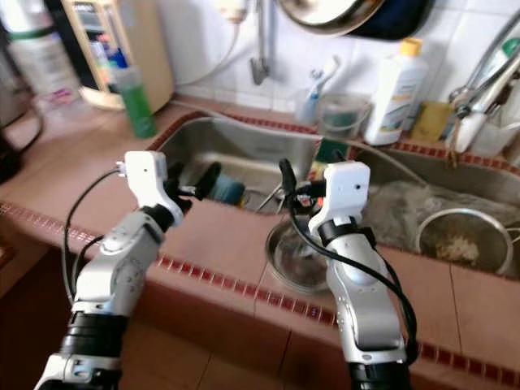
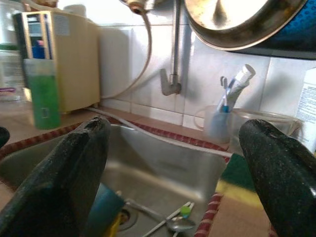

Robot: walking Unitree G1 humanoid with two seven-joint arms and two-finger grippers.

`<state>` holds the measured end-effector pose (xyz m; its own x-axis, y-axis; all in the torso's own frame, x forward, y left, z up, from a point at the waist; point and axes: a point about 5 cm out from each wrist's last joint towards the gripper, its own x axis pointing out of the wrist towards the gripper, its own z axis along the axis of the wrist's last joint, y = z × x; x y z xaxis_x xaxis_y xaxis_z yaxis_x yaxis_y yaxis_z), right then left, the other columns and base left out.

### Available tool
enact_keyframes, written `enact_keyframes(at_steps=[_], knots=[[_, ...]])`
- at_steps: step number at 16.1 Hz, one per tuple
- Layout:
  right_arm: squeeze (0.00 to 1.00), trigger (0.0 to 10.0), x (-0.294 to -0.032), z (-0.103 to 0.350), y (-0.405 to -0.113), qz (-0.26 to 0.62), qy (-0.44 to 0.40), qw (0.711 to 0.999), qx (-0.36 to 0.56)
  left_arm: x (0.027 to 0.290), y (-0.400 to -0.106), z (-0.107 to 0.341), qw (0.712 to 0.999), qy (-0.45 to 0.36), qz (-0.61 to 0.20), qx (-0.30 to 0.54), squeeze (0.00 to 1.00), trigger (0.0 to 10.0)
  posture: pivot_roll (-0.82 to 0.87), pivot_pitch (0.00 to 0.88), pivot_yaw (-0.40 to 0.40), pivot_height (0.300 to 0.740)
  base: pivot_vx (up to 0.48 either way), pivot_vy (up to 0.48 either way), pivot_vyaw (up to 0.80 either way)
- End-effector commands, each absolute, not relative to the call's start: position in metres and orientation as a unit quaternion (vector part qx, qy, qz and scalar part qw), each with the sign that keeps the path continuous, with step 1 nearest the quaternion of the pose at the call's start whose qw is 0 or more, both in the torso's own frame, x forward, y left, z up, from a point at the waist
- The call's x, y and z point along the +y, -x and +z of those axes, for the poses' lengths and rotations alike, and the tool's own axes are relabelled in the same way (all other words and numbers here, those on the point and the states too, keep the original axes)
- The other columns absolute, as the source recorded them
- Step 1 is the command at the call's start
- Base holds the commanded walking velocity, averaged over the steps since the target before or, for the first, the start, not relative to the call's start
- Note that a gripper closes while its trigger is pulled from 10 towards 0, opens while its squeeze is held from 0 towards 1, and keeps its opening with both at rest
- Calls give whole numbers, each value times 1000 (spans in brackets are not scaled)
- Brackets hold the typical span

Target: Kitchen organization

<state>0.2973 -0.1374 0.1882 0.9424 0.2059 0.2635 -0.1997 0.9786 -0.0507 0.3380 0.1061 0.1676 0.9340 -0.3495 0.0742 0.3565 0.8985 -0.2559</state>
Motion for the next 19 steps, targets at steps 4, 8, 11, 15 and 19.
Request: enact_keyframes(at_steps=[4,8,11,15,19], knots=[[0,10000,-140,188,-298,91,13,987,-131,106,-338,173,975,123,-185,-22,0,10000,-247,12,57,736,0,0,0],[0,10000,-141,186,-300,87,13,989,-120,103,-337,173,975,107,-193,-25,0,10000,-247,12,55,736,0,0,-114],[0,10000,-140,186,-301,91,12,989,-117,102,-335,171,974,93,-204,-27,0,10000,-245,12,49,736,0,0,-717],[0,10000,-137,185,-303,99,24,989,-111,100,-332,170,968,67,-237,-37,0,10000,-244,13,48,736,0,0,-680],[0,10000,-134,183,-302,103,24,988,-109,100,-334,175,966,70,-243,-48,0,10000,-244,16,52,736,0,0,-597]])
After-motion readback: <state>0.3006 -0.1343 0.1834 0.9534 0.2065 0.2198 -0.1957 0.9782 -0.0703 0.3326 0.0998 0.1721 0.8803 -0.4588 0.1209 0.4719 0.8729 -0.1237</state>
